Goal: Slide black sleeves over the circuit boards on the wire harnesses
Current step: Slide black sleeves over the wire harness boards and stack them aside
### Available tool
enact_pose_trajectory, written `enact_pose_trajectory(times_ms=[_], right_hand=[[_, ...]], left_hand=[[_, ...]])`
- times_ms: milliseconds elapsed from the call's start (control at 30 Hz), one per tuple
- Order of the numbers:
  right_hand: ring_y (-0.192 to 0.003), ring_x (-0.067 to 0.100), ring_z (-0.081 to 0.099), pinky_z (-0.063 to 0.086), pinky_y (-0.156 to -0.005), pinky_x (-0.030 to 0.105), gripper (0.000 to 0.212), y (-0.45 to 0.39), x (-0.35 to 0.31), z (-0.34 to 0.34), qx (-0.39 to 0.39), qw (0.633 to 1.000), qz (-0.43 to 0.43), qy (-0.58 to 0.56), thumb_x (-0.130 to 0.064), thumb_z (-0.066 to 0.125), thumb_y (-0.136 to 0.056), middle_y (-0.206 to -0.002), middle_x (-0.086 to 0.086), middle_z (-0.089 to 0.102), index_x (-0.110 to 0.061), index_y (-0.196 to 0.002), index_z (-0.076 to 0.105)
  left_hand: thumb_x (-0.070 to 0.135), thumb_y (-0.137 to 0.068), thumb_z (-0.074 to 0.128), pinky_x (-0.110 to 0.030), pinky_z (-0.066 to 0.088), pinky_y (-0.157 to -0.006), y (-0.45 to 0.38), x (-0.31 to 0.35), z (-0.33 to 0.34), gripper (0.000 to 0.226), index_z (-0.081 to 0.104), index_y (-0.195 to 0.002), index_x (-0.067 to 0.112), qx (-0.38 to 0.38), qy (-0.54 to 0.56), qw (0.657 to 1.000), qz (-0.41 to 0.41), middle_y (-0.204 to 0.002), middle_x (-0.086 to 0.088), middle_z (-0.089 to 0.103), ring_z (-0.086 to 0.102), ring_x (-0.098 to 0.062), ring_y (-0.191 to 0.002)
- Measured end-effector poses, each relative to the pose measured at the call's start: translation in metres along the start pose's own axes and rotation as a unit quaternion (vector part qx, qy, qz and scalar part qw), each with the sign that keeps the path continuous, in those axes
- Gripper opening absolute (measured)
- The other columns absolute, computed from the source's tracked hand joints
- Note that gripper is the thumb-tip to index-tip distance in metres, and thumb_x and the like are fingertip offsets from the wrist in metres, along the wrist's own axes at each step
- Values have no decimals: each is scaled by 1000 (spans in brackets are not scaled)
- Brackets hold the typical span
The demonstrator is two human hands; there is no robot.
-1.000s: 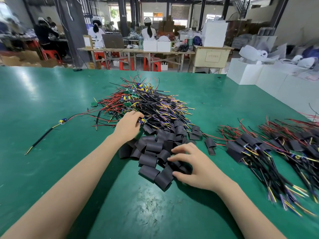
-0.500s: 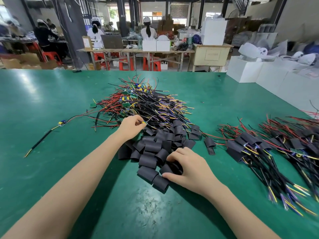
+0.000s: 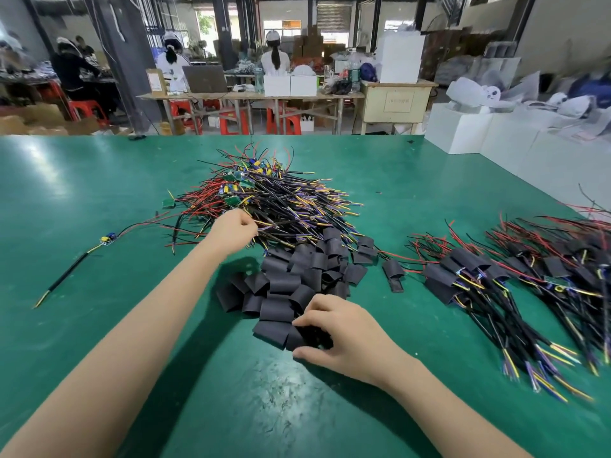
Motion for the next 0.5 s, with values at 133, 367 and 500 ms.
enact_pose_trajectory(times_ms=[133,367,500], right_hand=[[-83,14,56,47,-77,30,44,0,4,-3,3,1000,7,-15,-46,73,-78,-98,-4,59,-22,-115,69],[-82,21,58,49,-74,33,34,-2,3,-5,-22,999,-11,40,-39,70,-81,-98,0,61,-17,-107,71],[-79,19,62,51,-76,30,28,-1,10,-20,32,999,17,11,-28,73,-80,-94,0,64,-14,-104,73]], left_hand=[[18,-91,53,-23,37,-52,11,-27,-19,15,57,-79,10,29,95,993,-70,-63,4,56,40,-19,-57],[23,-84,75,-20,31,-44,50,-64,-15,13,70,-78,13,2,230,972,-39,-58,-1,44,37,-16,-55],[7,-88,67,-18,35,-47,68,-55,-22,18,67,-71,15,31,275,960,50,-53,-1,46,38,-15,-50]])
Point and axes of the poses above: each hand's wrist, its own y-axis away from the middle knuckle, its own z-axis out of the palm, x = y × z, the point moved 6 cm from there along -y, towards the middle knuckle
